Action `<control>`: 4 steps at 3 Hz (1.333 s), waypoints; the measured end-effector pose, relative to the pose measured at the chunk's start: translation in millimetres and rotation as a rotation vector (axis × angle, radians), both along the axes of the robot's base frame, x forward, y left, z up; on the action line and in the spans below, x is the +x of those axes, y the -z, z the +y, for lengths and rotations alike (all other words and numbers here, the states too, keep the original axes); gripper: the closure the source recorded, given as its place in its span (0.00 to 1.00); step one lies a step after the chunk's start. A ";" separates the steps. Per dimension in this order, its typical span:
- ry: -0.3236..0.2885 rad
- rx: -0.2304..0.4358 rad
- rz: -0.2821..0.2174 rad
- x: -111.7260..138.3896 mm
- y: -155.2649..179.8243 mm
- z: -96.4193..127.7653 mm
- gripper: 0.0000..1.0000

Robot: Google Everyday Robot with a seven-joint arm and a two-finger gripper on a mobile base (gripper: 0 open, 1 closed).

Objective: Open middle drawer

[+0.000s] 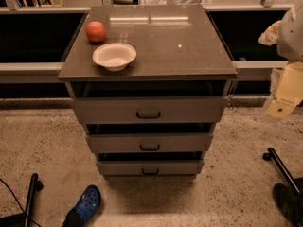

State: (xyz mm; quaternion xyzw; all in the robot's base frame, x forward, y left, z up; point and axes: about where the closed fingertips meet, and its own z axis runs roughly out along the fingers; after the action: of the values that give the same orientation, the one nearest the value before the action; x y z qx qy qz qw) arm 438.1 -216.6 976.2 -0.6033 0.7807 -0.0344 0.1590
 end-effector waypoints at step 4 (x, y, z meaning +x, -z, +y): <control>0.028 0.353 0.009 -39.2 148.1 -30.2 0.00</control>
Offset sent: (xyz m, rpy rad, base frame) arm -0.0341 -0.0743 -0.1618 0.6655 -0.0394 -0.0951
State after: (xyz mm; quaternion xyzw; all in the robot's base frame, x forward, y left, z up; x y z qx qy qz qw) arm 398.9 -246.9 828.1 -0.5551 0.7838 0.1040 0.2584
